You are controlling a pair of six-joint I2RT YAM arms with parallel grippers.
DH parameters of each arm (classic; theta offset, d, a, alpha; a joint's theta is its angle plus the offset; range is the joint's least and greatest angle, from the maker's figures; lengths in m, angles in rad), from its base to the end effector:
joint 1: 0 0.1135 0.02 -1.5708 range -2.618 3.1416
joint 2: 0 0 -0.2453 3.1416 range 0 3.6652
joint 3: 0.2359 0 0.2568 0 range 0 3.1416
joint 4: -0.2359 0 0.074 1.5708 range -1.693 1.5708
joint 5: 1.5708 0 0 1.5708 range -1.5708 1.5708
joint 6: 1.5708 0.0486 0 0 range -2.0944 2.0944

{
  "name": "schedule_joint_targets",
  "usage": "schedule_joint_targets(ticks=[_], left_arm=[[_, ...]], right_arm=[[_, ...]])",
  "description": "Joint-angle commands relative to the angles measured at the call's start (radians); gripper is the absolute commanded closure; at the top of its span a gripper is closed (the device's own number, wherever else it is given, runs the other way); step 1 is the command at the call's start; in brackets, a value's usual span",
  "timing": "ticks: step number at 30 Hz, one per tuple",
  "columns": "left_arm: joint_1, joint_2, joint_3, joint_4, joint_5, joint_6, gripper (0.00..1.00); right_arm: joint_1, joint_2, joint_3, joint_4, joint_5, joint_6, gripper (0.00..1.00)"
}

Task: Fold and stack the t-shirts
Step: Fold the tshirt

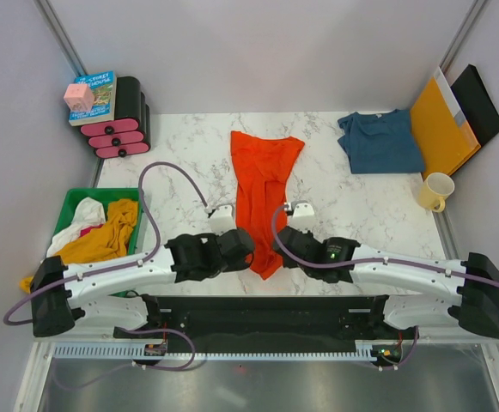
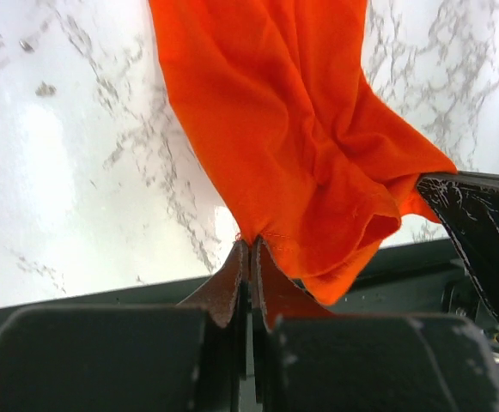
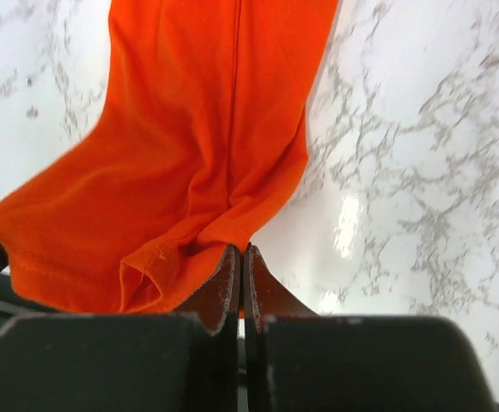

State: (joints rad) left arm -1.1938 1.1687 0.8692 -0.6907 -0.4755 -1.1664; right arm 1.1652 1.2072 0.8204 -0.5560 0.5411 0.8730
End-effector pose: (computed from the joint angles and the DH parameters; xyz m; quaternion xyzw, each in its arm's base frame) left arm 0.1107 -0.2192 0.2249 -0.0546 0.9320 -0.1713 0.3146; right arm 0.1235 0.2241 0.2106 -0.0518 0.9188 0.1202 0.3725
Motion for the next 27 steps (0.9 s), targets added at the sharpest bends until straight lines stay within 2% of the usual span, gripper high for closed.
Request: schedule_joint_targets(ticks=[1,6,15,19,27], left_arm=[[0.08,0.023,0.074,-0.001,-0.081,0.118,0.98],[0.187,0.057,0.116,0.048,-0.045,0.253,0.98],[0.373,0.25,0.25,0.161,0.031,0.467,0.98],[0.447,0.321,0.324,0.197,0.063,0.519,0.98],[0.522,0.506,0.484,0.212,0.112,0.571,0.98]], right_arm=[[-0.076,0.04,0.091,0.021,0.04,-0.097,1.0],[-0.202,0.112,0.155,0.062,0.005,-0.169,1.0],[-0.354,0.308,0.296,0.134,-0.046,-0.285,1.0],[-0.403,0.385,0.388,0.149,-0.069,-0.315,1.0],[-0.504,0.546,0.5,0.182,-0.119,-0.341,1.0]])
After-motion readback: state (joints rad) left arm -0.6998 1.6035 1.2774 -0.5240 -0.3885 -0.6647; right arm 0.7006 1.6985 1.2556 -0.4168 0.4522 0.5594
